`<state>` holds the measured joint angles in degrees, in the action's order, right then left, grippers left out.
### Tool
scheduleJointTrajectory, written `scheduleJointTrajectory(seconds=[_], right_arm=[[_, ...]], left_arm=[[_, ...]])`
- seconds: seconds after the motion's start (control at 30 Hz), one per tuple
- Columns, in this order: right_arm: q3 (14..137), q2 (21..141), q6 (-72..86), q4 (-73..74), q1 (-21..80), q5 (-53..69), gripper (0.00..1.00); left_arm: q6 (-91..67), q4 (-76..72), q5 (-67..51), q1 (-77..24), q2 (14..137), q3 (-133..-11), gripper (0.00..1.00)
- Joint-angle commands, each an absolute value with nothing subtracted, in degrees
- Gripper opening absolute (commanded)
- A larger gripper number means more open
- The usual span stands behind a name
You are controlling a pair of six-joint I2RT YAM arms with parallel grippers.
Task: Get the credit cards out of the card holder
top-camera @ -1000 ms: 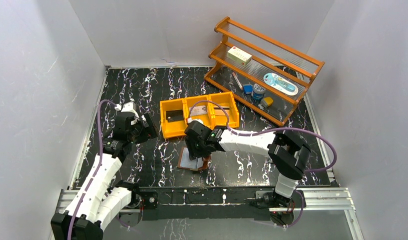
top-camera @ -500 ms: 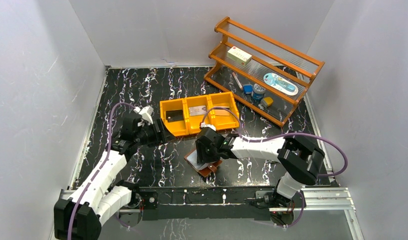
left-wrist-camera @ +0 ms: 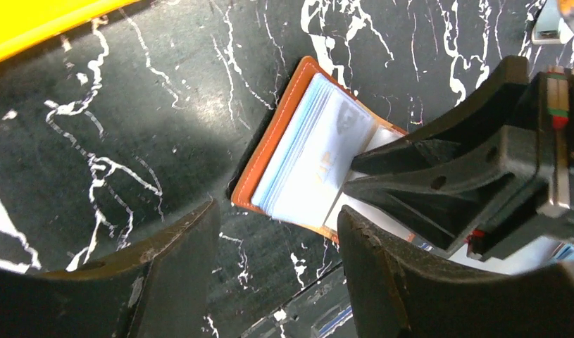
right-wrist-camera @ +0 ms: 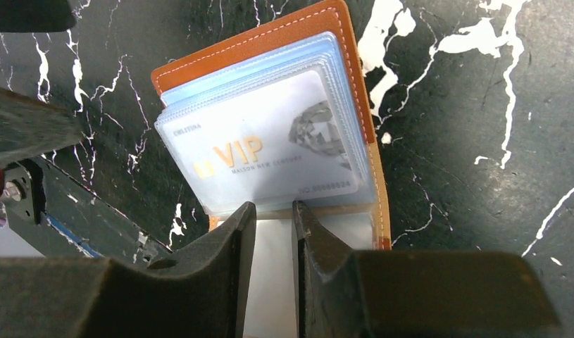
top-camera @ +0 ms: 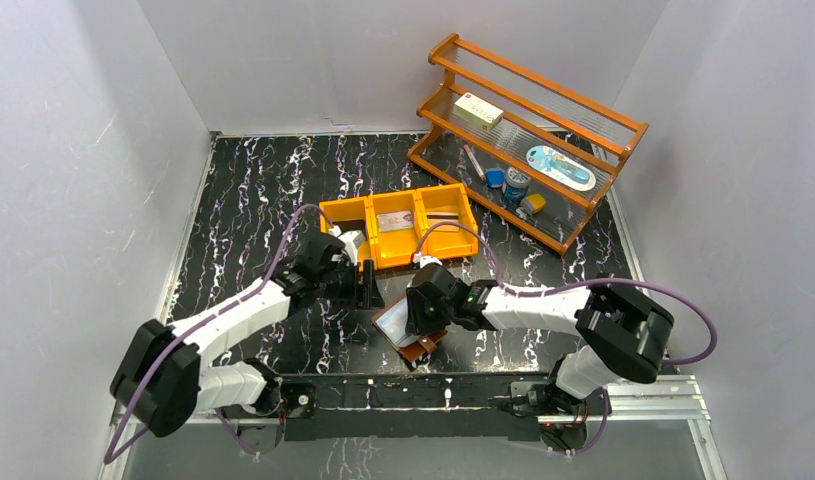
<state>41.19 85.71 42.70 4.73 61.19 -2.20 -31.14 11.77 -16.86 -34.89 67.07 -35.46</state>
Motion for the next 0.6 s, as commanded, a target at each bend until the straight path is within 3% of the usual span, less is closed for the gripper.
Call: scheduleJointTrajectory(seconds=[0.0,0.43,0.53,0.57], right_arm=[[39.38,84.10,41.36,3.02,60.59,-3.32,0.34],[31.17,80.49,40.26,-8.35,53.04,4.83,0.34],[30.86,80.01,39.90,-6.88,51.06,5.74,0.36],[30.68,79.41,40.20,-6.26,49.97,5.93,0.41]], left_arm=[[-30.50,7.99,-16.95,-37.80,71.36,-39.03,0.60],[-31.52,1.85,-17.51,-44.39,81.89,-37.08,0.60],[-31.86,0.41,-17.59,-47.00,83.35,-36.90,0.52],[-32.54,-0.07,-16.85,-48.82,83.67,-36.72,0.45]])
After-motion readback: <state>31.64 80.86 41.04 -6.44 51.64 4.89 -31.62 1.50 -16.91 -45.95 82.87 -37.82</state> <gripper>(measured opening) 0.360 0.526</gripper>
